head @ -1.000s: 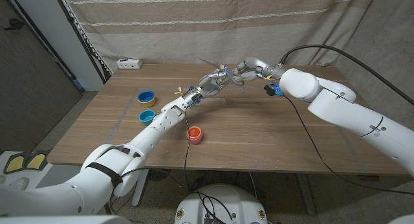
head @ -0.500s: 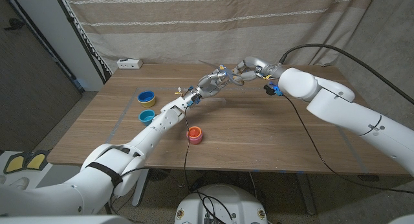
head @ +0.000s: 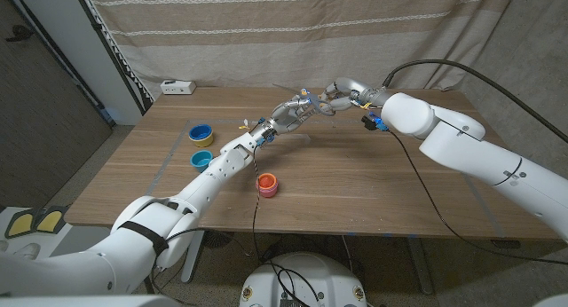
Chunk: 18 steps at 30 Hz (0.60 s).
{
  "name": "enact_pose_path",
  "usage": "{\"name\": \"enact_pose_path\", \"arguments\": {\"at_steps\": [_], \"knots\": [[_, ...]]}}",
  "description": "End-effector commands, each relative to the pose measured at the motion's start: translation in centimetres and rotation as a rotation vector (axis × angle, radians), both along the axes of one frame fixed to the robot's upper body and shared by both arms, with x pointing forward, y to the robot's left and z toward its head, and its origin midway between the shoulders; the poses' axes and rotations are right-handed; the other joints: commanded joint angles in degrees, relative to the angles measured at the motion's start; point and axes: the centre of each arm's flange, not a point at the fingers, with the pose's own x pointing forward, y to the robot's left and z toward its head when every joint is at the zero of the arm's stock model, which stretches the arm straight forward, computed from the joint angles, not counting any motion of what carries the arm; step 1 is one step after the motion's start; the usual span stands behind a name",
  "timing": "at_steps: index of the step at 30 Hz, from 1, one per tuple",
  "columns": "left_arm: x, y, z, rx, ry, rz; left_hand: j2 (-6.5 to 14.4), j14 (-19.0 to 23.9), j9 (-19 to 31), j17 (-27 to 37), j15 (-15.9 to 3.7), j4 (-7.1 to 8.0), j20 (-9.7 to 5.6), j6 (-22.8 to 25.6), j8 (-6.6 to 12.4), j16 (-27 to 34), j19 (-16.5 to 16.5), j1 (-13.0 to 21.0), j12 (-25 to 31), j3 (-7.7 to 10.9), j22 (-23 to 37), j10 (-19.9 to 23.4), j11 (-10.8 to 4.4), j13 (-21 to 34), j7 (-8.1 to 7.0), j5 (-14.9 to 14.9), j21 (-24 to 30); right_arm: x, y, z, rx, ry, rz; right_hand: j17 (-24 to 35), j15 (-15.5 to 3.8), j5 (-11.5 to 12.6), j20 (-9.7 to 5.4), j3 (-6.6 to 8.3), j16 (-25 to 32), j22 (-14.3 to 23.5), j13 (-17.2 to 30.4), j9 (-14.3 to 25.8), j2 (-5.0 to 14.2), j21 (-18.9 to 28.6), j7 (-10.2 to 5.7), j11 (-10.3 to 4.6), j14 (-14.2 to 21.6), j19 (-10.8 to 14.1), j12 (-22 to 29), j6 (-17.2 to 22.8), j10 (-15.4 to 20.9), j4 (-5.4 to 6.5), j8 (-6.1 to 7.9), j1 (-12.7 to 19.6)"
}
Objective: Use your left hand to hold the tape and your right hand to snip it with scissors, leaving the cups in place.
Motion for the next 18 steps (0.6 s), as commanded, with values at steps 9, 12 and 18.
{"name": "enact_pose_path", "arguments": {"at_steps": [9,12,18], "knots": [[0.19,0.22,0.31,-0.002,-0.004,0.014,0.6,0.1,0.2,0.3,-0.4,4.39,-7.24,0.5,0.07,0.1,-0.3,-0.2,0.5,4.92,0.2,1.1,0.53,3.8,0.11,-0.1,0.4,0.35,-0.44,0.12,0.036,0.005,-0.006,0.3,-0.33,-0.9,-0.12,0.8,0.5,0.1,0.4,5.5,0.46,0.0,0.41,-0.08,1.9,1.1,0.3,1.4,1.8,0.27,5.9,0.0],[0.19,0.2,0.32,-0.003,-0.004,0.016,0.6,0.2,0.3,0.3,-0.39,4.37,-7.26,0.6,0.09,0.1,-0.3,-0.1,0.6,4.95,0.2,1.1,0.52,3.9,0.17,-0.2,0.4,0.48,-0.46,0.06,0.037,0.005,-0.008,0.3,-0.57,-1.1,-0.22,0.8,0.6,0.1,0.4,5.4,0.47,0.2,0.67,-0.03,2.1,1.5,0.3,1.5,1.9,0.41,6.24,-0.3],[0.15,0.14,0.23,-0.004,-0.002,0.018,0.6,0.1,0.3,0.4,-0.39,4.35,-7.26,0.5,0.07,0.1,-0.3,-0.2,0.5,5.02,0.2,1.1,0.52,3.9,0.19,-0.2,0.5,0.61,-0.65,0.02,0.056,0.004,-0.002,0.3,-1.3,-1.2,-0.49,0.61,0.7,0.2,0.4,3.7,0.33,0.3,1.28,-1.25,3.0,2.1,0.5,3.4,2.9,0.85,6.73,-1.2]]}}
